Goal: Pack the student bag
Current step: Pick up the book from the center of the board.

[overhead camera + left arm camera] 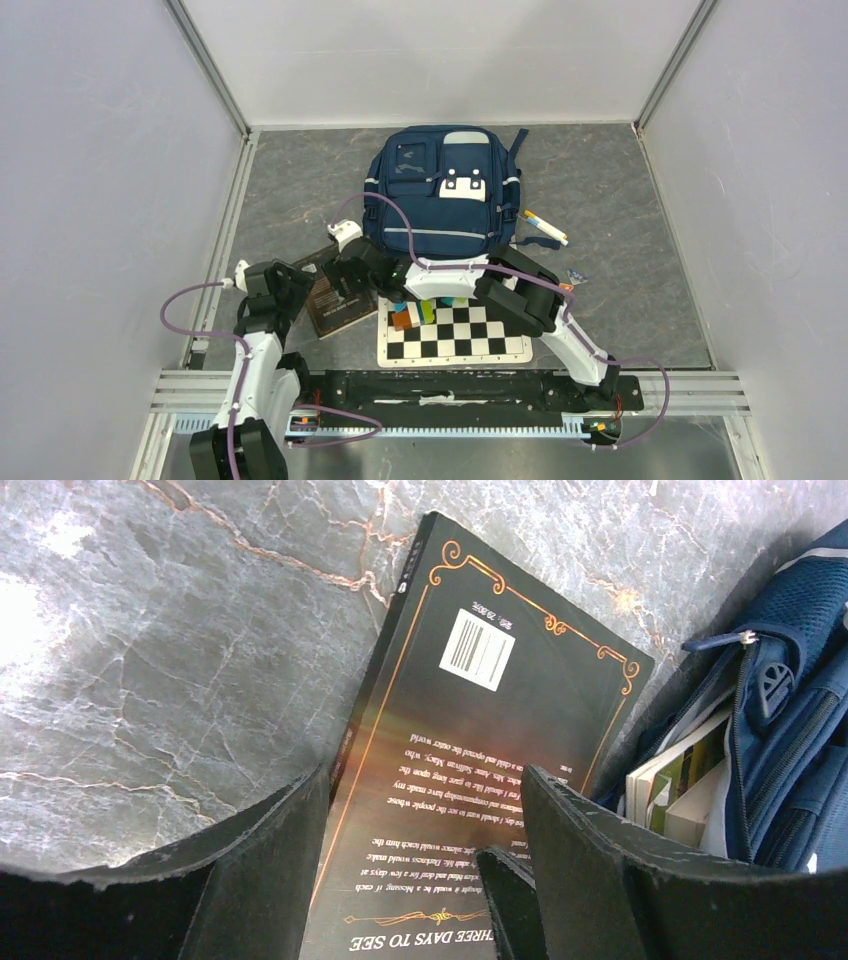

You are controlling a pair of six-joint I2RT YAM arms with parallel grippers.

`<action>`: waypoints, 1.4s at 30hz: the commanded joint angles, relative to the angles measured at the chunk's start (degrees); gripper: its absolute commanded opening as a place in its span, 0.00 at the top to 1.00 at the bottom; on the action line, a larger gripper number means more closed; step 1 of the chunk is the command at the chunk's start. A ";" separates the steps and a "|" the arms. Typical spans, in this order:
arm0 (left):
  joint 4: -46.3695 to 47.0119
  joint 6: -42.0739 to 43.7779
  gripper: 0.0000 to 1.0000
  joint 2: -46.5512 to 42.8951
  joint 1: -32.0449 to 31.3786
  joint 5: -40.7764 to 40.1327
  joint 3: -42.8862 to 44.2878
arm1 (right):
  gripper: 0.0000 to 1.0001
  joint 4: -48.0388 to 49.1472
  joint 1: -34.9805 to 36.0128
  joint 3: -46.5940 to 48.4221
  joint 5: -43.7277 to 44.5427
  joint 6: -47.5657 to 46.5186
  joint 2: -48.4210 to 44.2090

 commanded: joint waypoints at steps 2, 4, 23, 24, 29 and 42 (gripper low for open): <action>1.82 -2.27 0.28 1.74 -0.08 2.77 -1.32 | 0.18 -2.32 -1.20 -0.01 -9.73 2.01 -0.62; 2.31 -2.09 0.30 2.42 -0.10 3.22 -1.43 | 0.20 -2.25 -1.38 2.54 -16.95 2.44 2.13; 4.81 -1.07 0.46 4.29 -0.06 7.53 -1.71 | 0.58 4.64 -1.42 9.13 -38.88 4.96 8.25; 4.28 -0.81 0.46 3.93 -0.08 7.35 -1.29 | 0.64 4.58 -1.42 9.17 -38.52 4.89 7.84; -3.75 2.87 0.42 -1.59 -0.05 3.14 3.50 | 0.88 6.43 -1.60 7.86 -37.07 4.75 3.68; -18.11 12.52 0.03 -13.47 -0.08 -3.87 19.68 | 1.00 23.85 -2.47 -15.06 -23.96 7.85 -21.29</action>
